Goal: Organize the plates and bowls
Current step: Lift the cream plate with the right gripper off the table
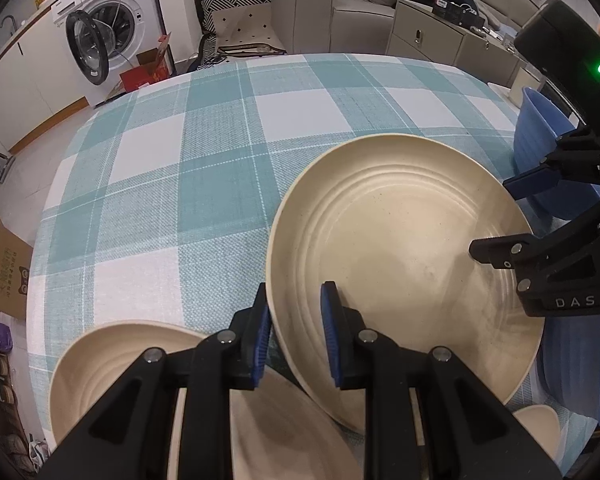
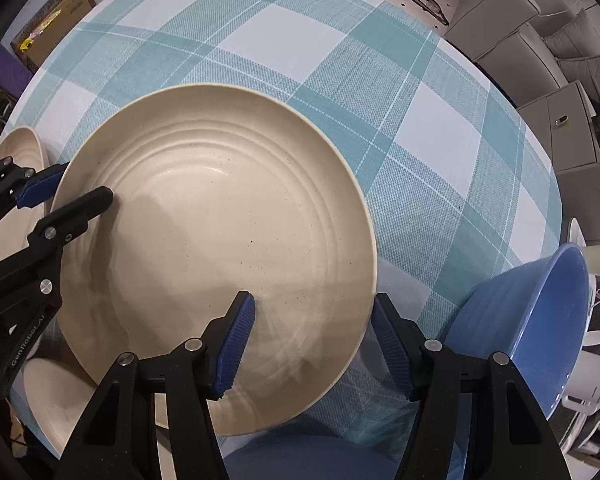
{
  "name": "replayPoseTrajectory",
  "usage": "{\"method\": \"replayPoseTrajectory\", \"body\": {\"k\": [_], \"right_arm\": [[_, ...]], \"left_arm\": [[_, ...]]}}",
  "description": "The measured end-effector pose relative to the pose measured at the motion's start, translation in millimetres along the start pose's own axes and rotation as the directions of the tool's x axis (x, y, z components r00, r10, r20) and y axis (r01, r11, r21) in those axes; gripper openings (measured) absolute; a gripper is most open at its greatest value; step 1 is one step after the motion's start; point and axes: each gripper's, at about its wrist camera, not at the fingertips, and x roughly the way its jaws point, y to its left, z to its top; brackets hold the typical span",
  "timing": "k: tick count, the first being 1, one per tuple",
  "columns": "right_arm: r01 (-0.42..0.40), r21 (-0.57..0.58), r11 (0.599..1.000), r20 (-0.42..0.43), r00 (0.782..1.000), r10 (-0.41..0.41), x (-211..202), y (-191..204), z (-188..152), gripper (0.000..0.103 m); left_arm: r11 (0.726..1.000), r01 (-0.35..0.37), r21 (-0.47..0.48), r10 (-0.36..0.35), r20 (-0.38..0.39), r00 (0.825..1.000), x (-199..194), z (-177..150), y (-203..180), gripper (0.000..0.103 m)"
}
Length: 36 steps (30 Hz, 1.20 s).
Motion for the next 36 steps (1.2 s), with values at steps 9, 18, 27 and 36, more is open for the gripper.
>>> {"method": "replayPoseTrajectory", "body": {"k": [9, 18, 27, 36], "right_arm": [[0.017, -0.022, 1.0, 0.009, 1.0, -0.017, 0, 3, -1, 0.062], [0.004, -0.028, 1.0, 0.008, 1.0, -0.004, 2, 0, -7, 0.062], [0.053, 0.008, 0.999, 0.056, 0.997, -0.054, -3, 2, 7, 0.052], [0.11, -0.038, 0.993, 0.026, 0.994, -0.109, -3, 13, -1, 0.051]], "left_arm": [[1.0, 0.021, -0.01, -0.021, -0.011, 1.0, 1, -1, 5, 0.023], [1.0, 0.004, -0.005, -0.005, -0.017, 1.0, 2, 1, -1, 0.026], [0.999, -0.003, -0.04, 0.003, -0.007, 1.0, 7, 10, 5, 0.026], [0.999, 0.008, -0.035, -0.009, -0.025, 1.0, 4, 4, 5, 0.029]]}}
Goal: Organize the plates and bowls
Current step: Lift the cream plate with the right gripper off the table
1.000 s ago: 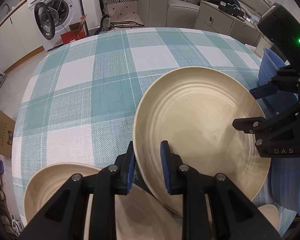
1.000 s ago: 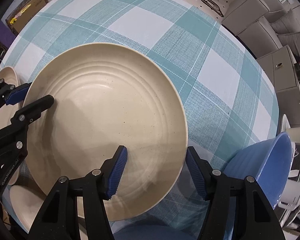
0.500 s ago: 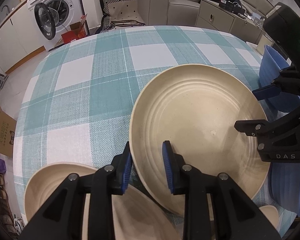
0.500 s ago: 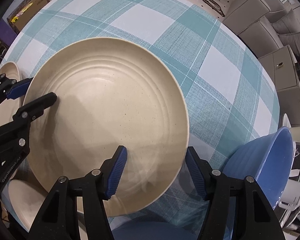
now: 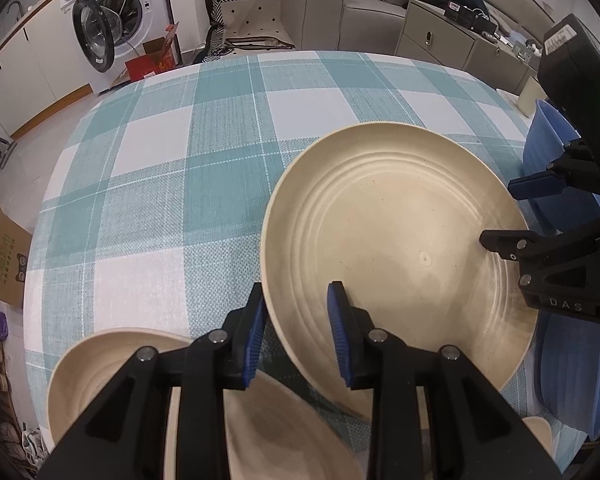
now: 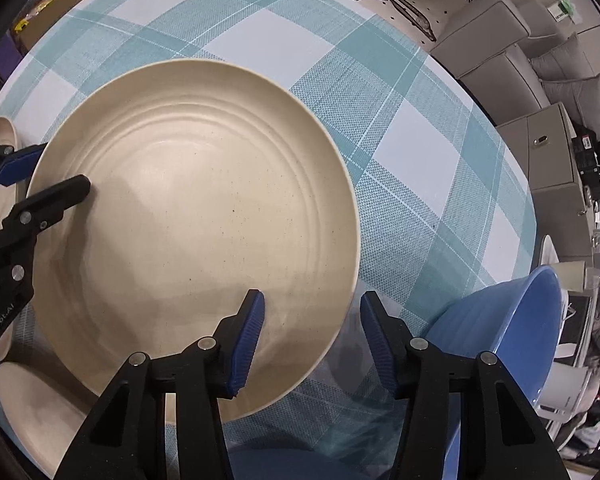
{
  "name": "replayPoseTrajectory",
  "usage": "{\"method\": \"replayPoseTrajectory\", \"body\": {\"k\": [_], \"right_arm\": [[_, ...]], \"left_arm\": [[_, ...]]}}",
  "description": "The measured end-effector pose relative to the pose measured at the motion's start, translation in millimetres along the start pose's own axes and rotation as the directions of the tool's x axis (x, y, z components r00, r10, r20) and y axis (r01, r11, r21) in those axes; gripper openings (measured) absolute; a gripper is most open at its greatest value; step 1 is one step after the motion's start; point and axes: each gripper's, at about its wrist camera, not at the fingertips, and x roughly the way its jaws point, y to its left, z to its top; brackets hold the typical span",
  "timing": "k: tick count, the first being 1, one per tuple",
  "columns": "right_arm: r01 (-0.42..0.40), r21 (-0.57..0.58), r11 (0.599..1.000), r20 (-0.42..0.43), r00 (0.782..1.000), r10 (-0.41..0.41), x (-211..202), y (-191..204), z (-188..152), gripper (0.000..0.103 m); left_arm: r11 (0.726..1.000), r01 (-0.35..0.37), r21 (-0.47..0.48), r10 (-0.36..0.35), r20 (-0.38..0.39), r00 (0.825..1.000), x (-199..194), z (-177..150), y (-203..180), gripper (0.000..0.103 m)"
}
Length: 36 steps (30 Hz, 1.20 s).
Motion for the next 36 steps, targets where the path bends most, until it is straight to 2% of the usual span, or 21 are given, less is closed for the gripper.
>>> {"method": "replayPoseTrajectory", "body": {"k": [5, 7, 11, 22, 36], "right_arm": [[-0.021, 0.012, 1.0, 0.008, 1.0, 0.021, 4, -8, -2, 0.044], [-0.005, 0.027, 1.0, 0.018, 1.0, 0.005, 5, -13, -2, 0.035], [-0.024, 0.057, 0.998, 0.037, 0.999, 0.022, 6, -21, -2, 0.028], [-0.021, 0.068, 0.997, 0.107, 0.994, 0.014, -12, -21, -5, 0.027], [-0.006, 0.087, 0.996, 0.207, 0.978, -0.012, -47, -13, -19, 0.027]], "left_arm": [[1.0, -0.005, 0.0, 0.005, 0.005, 1.0, -1, 0, -2, 0.028], [1.0, -0.003, -0.002, 0.003, 0.015, 1.0, -4, 0, -2, 0.028], [1.0, -0.012, -0.011, 0.012, 0.036, 0.999, -12, 3, -1, 0.028], [0.999, -0.018, -0.04, 0.02, 0.053, 0.998, -21, 2, 7, 0.027], [0.997, -0.041, -0.061, 0.05, 0.15, 0.987, -60, -8, 7, 0.028]]}}
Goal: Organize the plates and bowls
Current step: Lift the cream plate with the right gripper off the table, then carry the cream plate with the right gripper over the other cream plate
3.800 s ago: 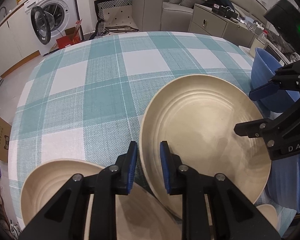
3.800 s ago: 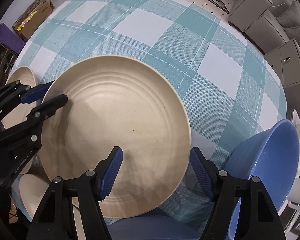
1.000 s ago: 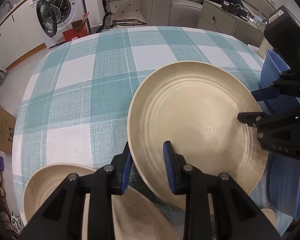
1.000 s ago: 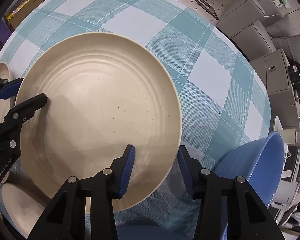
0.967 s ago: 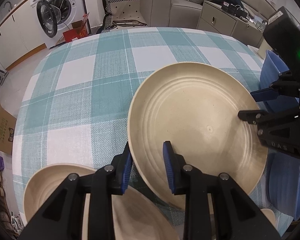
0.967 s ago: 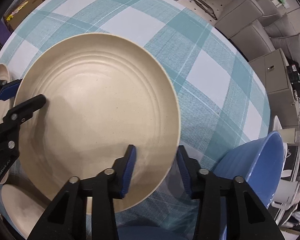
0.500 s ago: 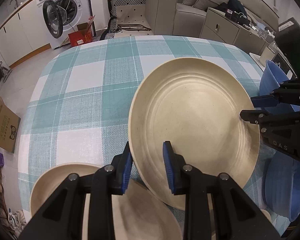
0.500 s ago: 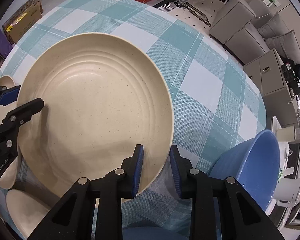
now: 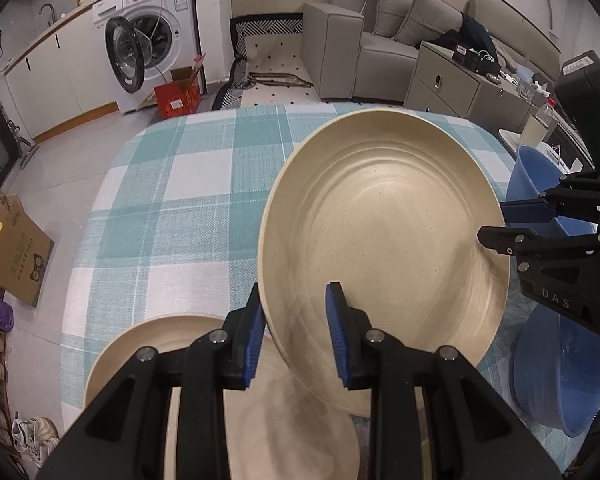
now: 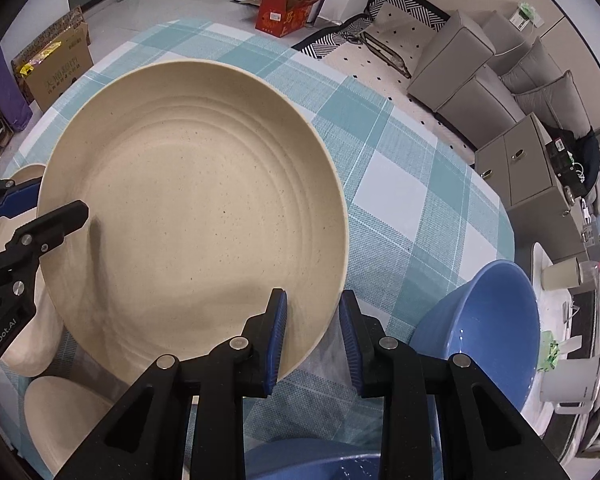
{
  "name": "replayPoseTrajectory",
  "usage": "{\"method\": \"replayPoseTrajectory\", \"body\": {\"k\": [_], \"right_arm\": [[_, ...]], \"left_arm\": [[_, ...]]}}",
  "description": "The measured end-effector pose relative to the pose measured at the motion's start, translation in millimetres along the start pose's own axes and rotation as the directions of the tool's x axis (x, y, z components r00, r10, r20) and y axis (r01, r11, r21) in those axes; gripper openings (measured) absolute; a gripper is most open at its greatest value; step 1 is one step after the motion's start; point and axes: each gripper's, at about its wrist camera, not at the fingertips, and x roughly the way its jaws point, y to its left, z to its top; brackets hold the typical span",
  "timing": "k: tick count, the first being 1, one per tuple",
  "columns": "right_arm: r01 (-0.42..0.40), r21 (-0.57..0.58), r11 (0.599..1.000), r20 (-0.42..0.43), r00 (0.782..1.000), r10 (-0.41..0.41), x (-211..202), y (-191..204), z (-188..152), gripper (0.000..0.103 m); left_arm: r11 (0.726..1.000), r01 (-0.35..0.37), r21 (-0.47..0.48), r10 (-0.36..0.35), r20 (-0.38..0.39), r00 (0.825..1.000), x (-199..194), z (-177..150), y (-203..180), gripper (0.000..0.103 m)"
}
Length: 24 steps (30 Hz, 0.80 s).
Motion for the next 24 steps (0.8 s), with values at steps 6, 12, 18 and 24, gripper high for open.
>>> {"method": "replayPoseTrajectory", "body": {"k": [6, 12, 18, 24], "right_arm": [[0.001, 0.027, 1.0, 0.056, 0.998, -0.002, -26, -3, -10, 0.027], [0.007, 0.038, 0.999, 0.113, 0.994, -0.011, -55, -1, -21, 0.027], [0.007, 0.035, 0.999, 0.161, 0.987, -0.012, -80, 6, -34, 0.027], [0.001, 0.036, 0.999, 0.219, 0.976, -0.008, -107, 15, -52, 0.027]], "left_arm": [[1.0, -0.012, 0.006, 0.012, 0.055, 0.998, -23, -1, -3, 0.028], [1.0, -0.024, 0.009, 0.023, 0.11, 0.994, -49, -7, -4, 0.028], [0.999, -0.051, 0.01, 0.049, 0.174, 0.984, -80, -19, -5, 0.028], [0.997, -0.082, 0.015, 0.076, 0.234, 0.969, -107, -33, -6, 0.028]]}}
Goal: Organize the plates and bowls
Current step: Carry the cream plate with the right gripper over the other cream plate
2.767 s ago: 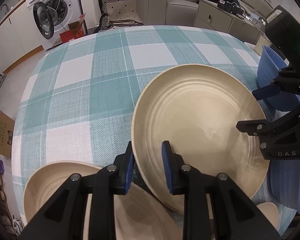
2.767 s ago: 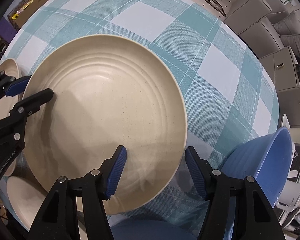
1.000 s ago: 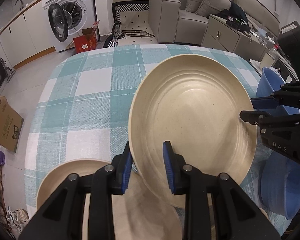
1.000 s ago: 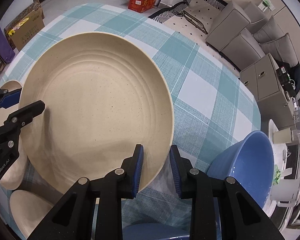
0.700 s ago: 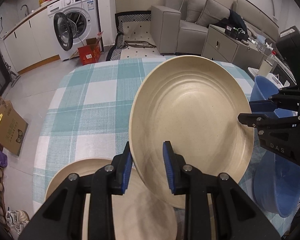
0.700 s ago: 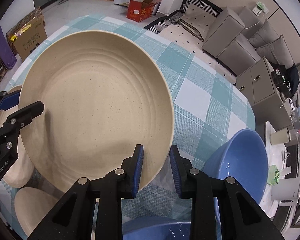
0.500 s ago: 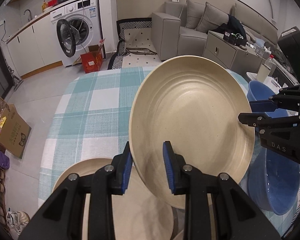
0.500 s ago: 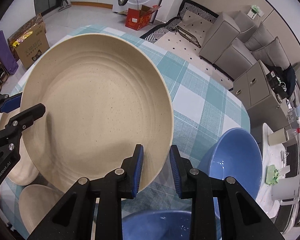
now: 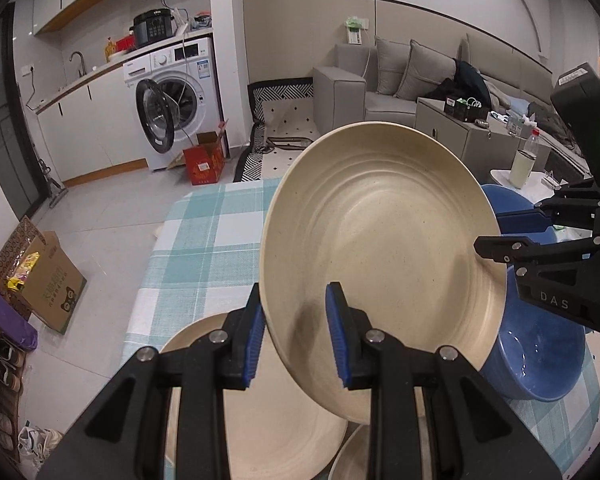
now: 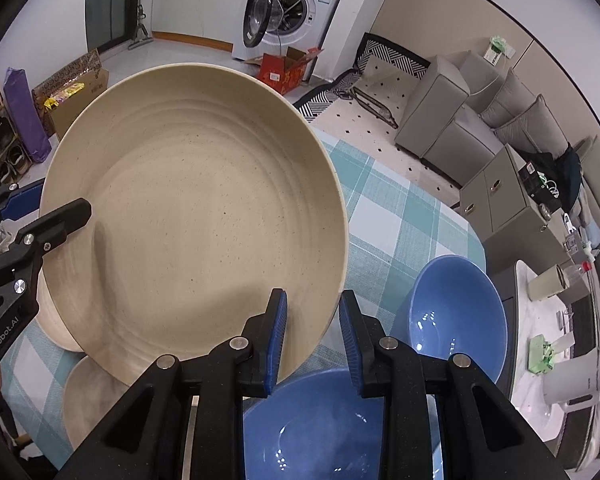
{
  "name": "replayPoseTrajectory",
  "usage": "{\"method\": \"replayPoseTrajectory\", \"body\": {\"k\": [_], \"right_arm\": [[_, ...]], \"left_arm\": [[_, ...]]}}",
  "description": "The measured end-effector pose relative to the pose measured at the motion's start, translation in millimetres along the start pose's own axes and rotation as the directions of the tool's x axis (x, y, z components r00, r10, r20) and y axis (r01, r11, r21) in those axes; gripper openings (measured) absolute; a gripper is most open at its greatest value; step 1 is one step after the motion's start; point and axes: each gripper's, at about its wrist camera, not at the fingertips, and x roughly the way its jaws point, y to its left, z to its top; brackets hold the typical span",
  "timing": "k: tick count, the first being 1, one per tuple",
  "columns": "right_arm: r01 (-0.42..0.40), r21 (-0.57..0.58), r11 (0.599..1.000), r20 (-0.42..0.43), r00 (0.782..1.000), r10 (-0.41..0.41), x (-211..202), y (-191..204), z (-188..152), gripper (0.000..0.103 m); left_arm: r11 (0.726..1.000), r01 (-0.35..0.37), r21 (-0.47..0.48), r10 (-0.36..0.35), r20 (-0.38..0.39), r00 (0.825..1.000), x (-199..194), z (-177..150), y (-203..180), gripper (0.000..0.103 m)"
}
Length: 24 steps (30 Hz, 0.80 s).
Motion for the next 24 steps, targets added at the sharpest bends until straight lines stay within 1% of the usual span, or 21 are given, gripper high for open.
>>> {"method": "replayPoseTrajectory", "body": {"k": [13, 24], "right_arm": [[-0.004, -0.003, 1.0, 0.079, 0.997, 0.004, -52, 23, -29, 0.027], [-0.014, -0.01, 1.0, 0.13, 0.991, 0.016, -87, 39, -59, 0.027]], "left_arm": [[1.0, -0.024, 0.0, 0.024, 0.059, 0.998, -45, -20, 4, 0.028], [1.0, -0.025, 0.016, 0.024, 0.092, 0.996, -78, -39, 0, 0.028]]}}
